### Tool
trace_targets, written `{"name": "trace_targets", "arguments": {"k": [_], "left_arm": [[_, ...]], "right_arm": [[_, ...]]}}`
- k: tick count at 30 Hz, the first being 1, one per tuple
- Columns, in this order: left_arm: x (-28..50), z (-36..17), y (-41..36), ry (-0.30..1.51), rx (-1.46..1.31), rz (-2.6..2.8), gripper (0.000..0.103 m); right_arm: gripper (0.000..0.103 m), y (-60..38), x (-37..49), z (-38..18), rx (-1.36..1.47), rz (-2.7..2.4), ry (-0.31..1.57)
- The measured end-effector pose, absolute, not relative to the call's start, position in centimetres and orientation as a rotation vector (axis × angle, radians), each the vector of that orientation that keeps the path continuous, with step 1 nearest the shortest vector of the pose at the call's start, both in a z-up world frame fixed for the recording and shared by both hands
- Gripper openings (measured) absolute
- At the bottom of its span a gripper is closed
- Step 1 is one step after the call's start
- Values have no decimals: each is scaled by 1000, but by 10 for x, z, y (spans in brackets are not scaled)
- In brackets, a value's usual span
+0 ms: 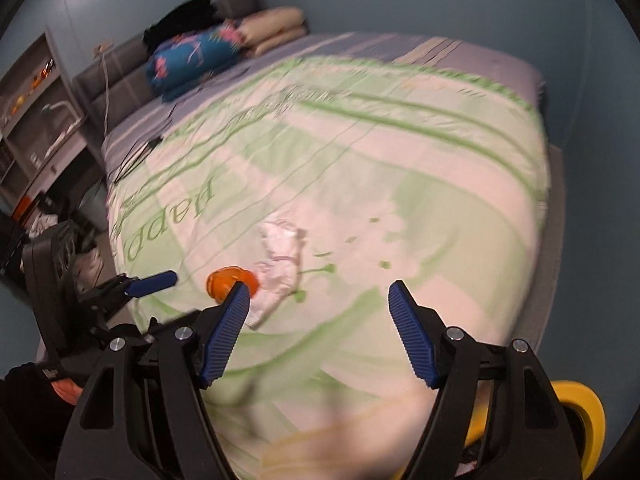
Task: Collect trash
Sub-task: 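Move both open tools back over the last orange peel and white tissue, then grasp the orange peel with the left tool while the right tool grasps the white tissue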
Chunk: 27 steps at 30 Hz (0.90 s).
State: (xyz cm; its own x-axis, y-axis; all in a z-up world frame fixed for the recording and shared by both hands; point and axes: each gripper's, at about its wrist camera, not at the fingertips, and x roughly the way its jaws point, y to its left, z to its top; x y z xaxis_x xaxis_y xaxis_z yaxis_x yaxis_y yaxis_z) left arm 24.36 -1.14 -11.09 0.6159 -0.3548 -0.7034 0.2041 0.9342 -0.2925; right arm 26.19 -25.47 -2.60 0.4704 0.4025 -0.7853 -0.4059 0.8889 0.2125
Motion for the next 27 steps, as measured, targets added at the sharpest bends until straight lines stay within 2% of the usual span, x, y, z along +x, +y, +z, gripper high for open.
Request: {"name": "trace_targets", "arguments": {"k": [10,12,13,18,27], "left_arm": [[268,-134,-2,898,-234,-325,85],[271,-136,-3,899,-228,-327,85],[272,-136,-4,897,-220,-327,85],[278,-138,-3,893,-225,-340,85],[289,-146,-6,906,-214,-361,68]], "right_arm": [[67,-184,330,-83,-69,551,1204],[66,-179,338,-93,-83,538,1233],[62,-176,342,-98,-90,533,1244],[62,-167,353,-103,-95,533,1263],[61,-156,368,-123,-102,517,1308]]}}
